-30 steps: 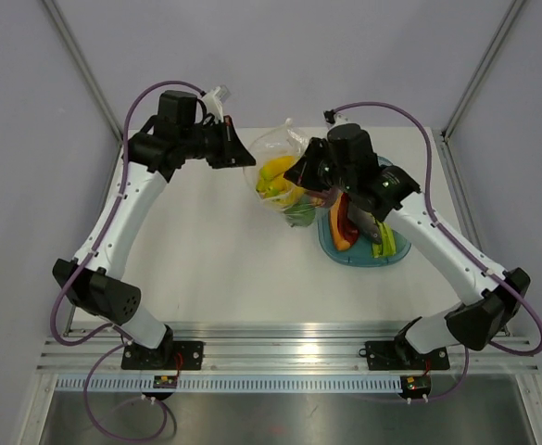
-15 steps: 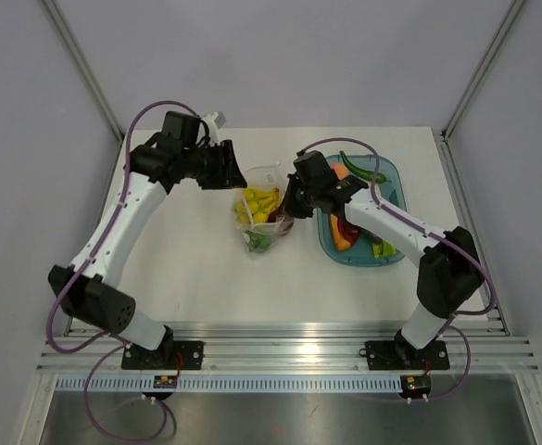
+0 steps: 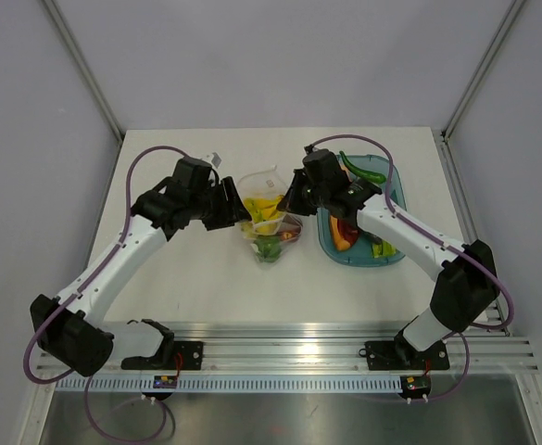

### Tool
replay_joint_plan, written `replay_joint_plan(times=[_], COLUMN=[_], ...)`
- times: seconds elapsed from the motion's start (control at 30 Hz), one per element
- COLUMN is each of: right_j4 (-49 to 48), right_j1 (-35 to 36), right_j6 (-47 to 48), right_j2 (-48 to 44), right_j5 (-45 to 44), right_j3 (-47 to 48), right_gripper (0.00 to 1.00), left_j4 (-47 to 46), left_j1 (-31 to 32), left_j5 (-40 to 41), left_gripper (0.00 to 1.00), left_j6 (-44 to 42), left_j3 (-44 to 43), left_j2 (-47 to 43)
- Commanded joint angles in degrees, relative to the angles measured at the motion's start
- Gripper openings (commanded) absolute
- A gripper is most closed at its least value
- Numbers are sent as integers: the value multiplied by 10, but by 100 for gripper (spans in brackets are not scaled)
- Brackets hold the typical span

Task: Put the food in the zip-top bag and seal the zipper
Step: Adjust the zipper food storage bag at the center of the board.

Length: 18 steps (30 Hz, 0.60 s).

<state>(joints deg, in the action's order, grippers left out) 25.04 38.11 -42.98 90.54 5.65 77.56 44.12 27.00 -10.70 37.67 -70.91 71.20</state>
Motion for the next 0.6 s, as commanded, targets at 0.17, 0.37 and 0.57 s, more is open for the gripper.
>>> replay_joint_plan(times=[0.17, 0.37, 0.57], right_j4=[-19, -22, -24], right_j1=[9, 9, 10], right_j6=[-2, -4, -6], right_j2=[-39, -42, -44], right_j5=[-4, -4, -4], right_j3=[-8, -16, -18], right_gripper=[0, 0, 0], left_j4=[-57, -70, -79], left_j1=[12, 15, 17], left_j5=[50, 37, 35], left_gripper=[57, 47, 32], left_j6=[58, 64, 63], left_j3=[-36, -29, -23], left_j2=[39, 50, 53])
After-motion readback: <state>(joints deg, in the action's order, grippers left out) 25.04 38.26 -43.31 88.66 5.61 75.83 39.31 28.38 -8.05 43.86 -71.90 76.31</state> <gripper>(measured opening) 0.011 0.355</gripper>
